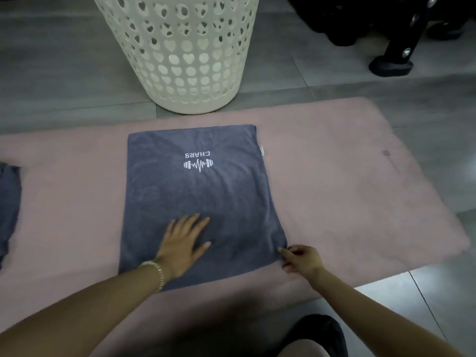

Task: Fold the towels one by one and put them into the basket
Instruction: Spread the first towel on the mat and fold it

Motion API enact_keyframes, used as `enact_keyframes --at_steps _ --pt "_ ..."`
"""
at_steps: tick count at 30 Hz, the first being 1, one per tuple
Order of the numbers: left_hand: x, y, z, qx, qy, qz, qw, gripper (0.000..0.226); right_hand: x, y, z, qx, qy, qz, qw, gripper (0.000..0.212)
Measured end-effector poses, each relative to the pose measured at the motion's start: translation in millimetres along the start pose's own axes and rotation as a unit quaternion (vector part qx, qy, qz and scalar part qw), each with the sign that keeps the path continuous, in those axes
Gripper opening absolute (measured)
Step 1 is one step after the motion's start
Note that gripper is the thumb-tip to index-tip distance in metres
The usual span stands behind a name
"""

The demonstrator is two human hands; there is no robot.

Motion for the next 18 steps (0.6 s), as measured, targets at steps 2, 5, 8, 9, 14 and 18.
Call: enact_keyframes --at_steps 2,5,8,9,14,18 --pt "-10.2 13.6 38.6 0.000 0.029 -0.079 0.996 0.104 2.8 0.4 12.7 -0.081 0.017 0.022 0.996 0.018" --pt "-12.9 35.4 63.7 -0.001 0.002 -0.159 0.987 0.106 12.1 -1.5 16.2 -0.143 0.003 0.043 0.989 0.018" --pt "-13.7 41.1 63.0 -0.004 -0.008 -0.206 0.979 0.102 21.5 5.4 4.6 -0.267 0.004 -0.052 0.962 0.012" --pt "-14.0 41.0 61.9 -0.002 -0.011 -0.219 0.976 0.093 23.7 7.9 -0.9 -0.318 0.015 -0.100 0.943 0.015" --pt "-17.2 43.0 59.9 -0.007 -0.025 -0.237 0.971 0.063 20.8 -3.6 -14.3 -0.273 0.013 -0.185 0.944 0.028" --pt "-17.8 41.1 61.1 -0.012 -0.027 -0.238 0.971 0.066 5.8 -16.7 -1.8 0.066 -0.054 -0.112 0.990 0.026"
Point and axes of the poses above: each hand's wrist, its own x-axis away from the middle knuckle, its own y-axis out of the palm, z = x × y, the point moved 7 cm from there along -x, towards the middle knuckle, and after that the axes turned 13 degrees about -x, right-handed, at the moved point
